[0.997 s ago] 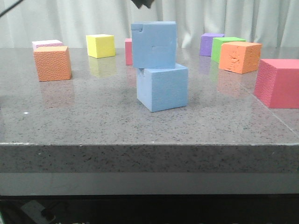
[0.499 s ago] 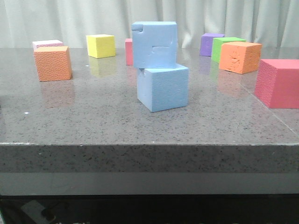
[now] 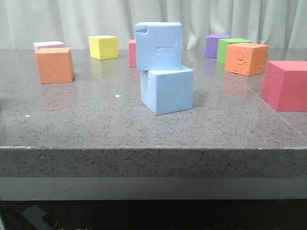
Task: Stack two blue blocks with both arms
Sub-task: 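Raise the left gripper away from the stack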
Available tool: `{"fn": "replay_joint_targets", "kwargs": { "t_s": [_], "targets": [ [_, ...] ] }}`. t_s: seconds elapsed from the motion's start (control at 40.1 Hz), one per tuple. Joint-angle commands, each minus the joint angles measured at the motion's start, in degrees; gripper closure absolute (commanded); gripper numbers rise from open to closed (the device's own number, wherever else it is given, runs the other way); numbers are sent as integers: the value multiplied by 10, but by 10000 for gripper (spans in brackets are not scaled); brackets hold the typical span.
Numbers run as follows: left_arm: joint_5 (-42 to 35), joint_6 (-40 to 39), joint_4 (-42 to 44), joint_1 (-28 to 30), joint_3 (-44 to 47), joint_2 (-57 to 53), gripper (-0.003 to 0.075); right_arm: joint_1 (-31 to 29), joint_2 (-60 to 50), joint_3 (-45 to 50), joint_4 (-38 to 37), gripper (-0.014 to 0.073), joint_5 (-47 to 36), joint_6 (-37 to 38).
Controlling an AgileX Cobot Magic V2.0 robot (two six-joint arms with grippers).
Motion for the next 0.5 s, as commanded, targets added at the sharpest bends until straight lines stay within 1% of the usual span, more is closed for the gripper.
{"fn": "replay_joint_targets", "kwargs": {
  "t_s": [0.0,0.249,0.324,0.474],
  "targets": [
    [-108,-1,8,-2,54,-71,738,-4,2,-16,1,663,-44,-6],
    [-226,-2,-1,-2,214,-232,738,-4,2,-16,1,663,-44,-6],
    [-269,-2,-16,-2,262,-276,738,-4,2,-16,1,663,-44,-6],
    [-389,-2,-43,-2,358,-355,738,-4,2,-16,1,663,-44,-6]
  ]
}}
